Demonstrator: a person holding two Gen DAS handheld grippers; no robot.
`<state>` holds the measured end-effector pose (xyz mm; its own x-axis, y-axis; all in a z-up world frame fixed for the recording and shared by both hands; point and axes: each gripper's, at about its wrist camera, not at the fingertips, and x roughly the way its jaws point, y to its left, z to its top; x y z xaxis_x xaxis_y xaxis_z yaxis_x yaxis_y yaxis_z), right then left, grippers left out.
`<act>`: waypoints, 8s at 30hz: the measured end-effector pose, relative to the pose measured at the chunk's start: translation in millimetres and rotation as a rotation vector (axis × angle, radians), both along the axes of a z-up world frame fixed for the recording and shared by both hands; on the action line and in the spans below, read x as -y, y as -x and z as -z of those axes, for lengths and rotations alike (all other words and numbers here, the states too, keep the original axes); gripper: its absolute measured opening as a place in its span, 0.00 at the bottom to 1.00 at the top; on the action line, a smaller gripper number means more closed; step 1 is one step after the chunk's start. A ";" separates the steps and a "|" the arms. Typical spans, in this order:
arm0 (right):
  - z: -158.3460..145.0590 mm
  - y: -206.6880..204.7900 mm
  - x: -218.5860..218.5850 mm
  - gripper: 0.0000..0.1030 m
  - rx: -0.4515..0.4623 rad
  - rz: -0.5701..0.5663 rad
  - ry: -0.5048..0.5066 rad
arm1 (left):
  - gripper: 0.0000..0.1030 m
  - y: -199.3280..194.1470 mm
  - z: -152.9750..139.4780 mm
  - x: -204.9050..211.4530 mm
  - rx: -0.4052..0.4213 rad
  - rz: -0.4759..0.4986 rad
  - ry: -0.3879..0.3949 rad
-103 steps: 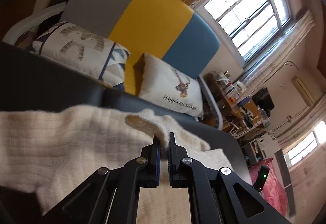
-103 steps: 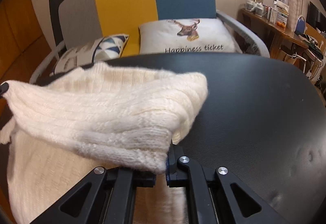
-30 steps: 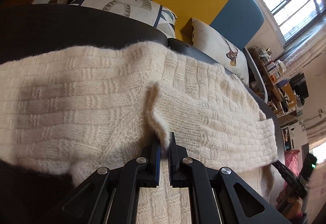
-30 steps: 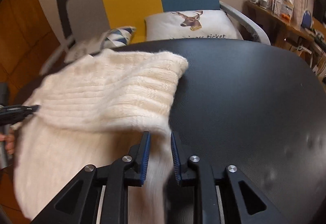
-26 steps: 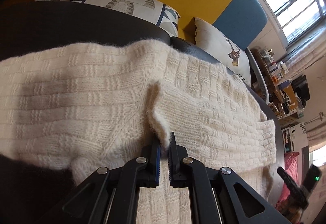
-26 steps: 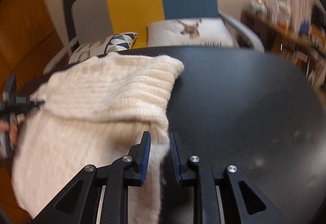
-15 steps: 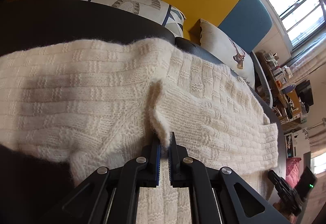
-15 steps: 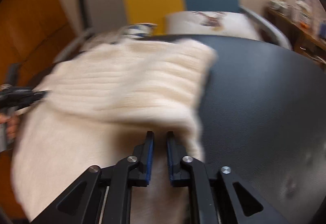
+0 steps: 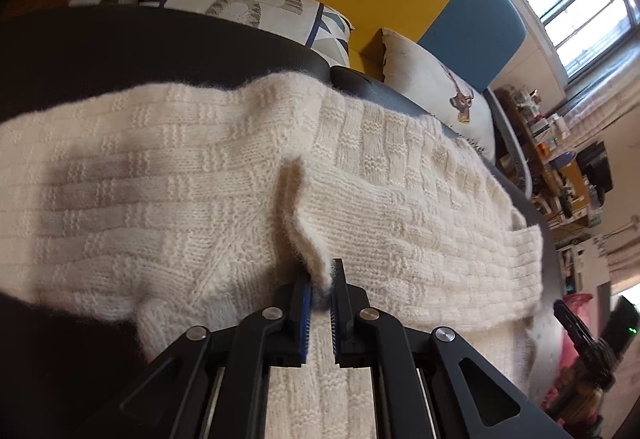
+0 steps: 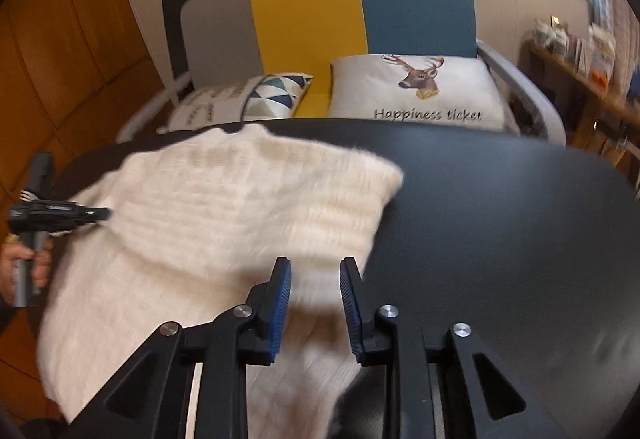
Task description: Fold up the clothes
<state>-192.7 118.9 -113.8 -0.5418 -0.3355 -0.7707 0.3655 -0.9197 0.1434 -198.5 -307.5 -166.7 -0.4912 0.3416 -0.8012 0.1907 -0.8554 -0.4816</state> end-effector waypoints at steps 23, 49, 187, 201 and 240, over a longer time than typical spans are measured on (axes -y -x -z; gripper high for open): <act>39.8 123.0 -5.8 0.04 0.200 0.009 -0.098 | 0.20 31.5 -76.6 -151.9 -0.220 0.427 0.097; 42.7 33.6 7.9 0.04 0.196 -0.258 -0.073 | 0.18 64.8 -18.7 -237.8 -0.077 0.532 0.160; 32.7 38.5 242.7 0.05 0.214 0.106 0.373 | 0.49 -120.7 11.0 126.9 -0.105 -0.384 -0.633; -101.1 46.0 273.8 0.05 0.010 -0.105 0.336 | 0.52 -100.9 49.6 121.2 -0.087 -0.678 -0.913; 15.8 42.3 84.9 0.05 0.152 0.138 0.407 | 0.10 -34.3 33.1 95.3 -0.093 -0.573 -0.562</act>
<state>-235.0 34.0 -129.6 -0.4933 -0.5603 -0.6654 0.1901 -0.8159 0.5460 -164.2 -402.9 -199.8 -0.7686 0.3558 -0.5317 0.4640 -0.2622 -0.8462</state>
